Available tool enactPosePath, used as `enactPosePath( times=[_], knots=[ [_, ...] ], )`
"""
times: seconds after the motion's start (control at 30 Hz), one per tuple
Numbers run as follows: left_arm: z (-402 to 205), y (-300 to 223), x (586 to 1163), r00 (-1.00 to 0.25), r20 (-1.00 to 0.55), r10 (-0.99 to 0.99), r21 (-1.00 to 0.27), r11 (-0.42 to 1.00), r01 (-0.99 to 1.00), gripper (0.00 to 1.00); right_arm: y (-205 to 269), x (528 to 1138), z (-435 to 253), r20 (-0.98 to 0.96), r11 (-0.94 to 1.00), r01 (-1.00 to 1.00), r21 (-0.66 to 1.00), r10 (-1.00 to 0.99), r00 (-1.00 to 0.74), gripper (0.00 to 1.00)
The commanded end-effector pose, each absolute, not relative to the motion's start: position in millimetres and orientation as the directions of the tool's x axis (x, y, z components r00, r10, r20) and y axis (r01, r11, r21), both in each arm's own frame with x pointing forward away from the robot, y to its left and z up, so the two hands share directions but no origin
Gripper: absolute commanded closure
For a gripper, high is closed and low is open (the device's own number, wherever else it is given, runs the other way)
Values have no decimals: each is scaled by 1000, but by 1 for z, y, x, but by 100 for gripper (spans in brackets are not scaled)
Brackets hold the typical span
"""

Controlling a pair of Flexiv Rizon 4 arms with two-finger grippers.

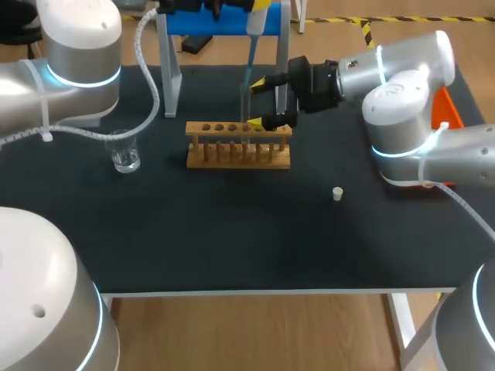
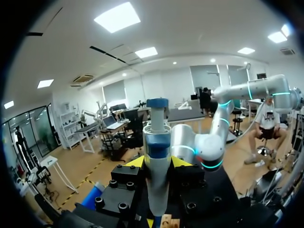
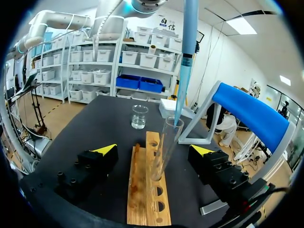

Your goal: Invert the test tube, pick up the pipette, mount the tip to pipette, aspirate from beaker and dispense into the tube, eject the tip, return the pipette, and cap with the stopper.

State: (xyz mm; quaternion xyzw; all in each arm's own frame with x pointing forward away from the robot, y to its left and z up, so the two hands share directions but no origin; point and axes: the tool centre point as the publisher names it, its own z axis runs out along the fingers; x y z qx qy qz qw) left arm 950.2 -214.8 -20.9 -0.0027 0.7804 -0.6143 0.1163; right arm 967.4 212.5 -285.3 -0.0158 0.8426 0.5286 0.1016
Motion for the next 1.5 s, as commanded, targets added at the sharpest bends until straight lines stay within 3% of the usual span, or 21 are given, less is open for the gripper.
enactPosePath(
  times=[0.03,0.57,0.83,1.13,1.5],
  knots=[
    [-17,-215,946,-971,-182,-153,-957,252,140,100,213,968,-285,-188,442,-134,887,81,-979,0],
    [2,-216,933,-960,-234,-151,-942,279,186,100,213,968,-285,-188,442,-134,887,81,-979,0],
    [5,-190,919,-944,-252,-214,-937,296,183,100,213,968,-285,-188,442,-134,887,81,-979,0],
    [-19,-152,886,-933,-207,-293,-952,279,124,100,213,968,-285,-188,442,-134,887,81,-979,0],
    [-69,-149,853,-956,-112,-271,-966,256,41,100,213,968,-285,-188,442,-134,887,81,-979,0]
  ],
)
